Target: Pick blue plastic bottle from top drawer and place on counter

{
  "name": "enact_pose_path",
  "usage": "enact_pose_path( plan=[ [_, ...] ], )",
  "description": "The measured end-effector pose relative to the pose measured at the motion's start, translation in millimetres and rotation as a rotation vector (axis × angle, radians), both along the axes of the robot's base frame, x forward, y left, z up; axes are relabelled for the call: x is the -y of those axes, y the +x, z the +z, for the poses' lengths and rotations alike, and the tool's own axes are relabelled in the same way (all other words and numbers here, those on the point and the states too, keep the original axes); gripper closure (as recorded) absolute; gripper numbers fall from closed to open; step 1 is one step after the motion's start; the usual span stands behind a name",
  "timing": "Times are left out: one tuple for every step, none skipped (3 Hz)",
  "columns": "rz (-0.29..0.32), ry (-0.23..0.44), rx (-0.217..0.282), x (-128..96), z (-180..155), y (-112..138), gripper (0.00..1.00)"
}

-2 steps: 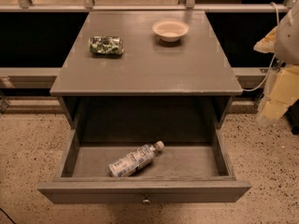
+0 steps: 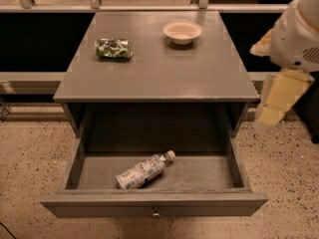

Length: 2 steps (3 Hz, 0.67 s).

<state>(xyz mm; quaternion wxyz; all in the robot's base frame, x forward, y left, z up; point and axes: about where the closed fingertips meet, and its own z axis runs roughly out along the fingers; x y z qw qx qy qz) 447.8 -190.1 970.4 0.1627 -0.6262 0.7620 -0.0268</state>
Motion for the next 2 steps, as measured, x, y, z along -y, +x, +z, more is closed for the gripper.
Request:
enact_pose_path(
  plan=[
    [0.13, -0.008, -0.009, -70, -15, 22, 0.0],
    [0.298, -0.045, 0.001, -152, -24, 35, 0.0]
  ],
)
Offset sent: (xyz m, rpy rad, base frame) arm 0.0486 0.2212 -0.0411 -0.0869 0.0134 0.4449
